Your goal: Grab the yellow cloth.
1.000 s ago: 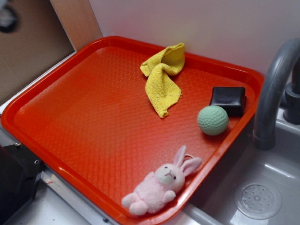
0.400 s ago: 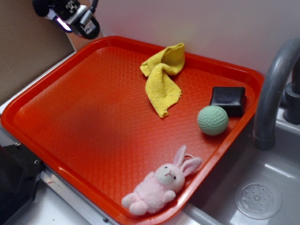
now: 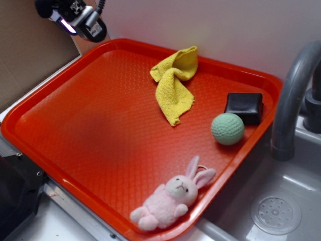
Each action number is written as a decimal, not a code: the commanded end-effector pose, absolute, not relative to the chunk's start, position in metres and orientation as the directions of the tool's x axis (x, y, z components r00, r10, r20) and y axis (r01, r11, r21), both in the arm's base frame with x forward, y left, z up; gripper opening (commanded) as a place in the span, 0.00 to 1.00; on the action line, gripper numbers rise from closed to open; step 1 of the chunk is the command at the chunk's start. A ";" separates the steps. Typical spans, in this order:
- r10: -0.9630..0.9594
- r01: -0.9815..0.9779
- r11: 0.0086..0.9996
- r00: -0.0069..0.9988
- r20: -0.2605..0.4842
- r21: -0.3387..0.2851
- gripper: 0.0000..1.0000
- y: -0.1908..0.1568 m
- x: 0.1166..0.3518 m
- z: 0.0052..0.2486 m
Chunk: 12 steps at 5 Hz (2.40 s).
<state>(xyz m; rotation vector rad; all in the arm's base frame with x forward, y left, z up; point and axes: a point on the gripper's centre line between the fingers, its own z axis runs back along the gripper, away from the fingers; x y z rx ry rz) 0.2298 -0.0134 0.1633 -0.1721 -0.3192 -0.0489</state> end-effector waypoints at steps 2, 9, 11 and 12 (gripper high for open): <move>0.014 0.031 0.992 0.939 0.343 -0.126 1.00 -0.061 0.329 0.113; 0.019 -0.023 1.000 0.990 0.141 0.021 0.00 -0.017 0.350 0.043; 0.043 -0.040 0.999 0.987 0.154 -0.025 0.00 0.000 0.325 0.093; 0.050 -0.052 0.999 0.966 0.252 -0.002 0.00 -0.028 0.284 0.143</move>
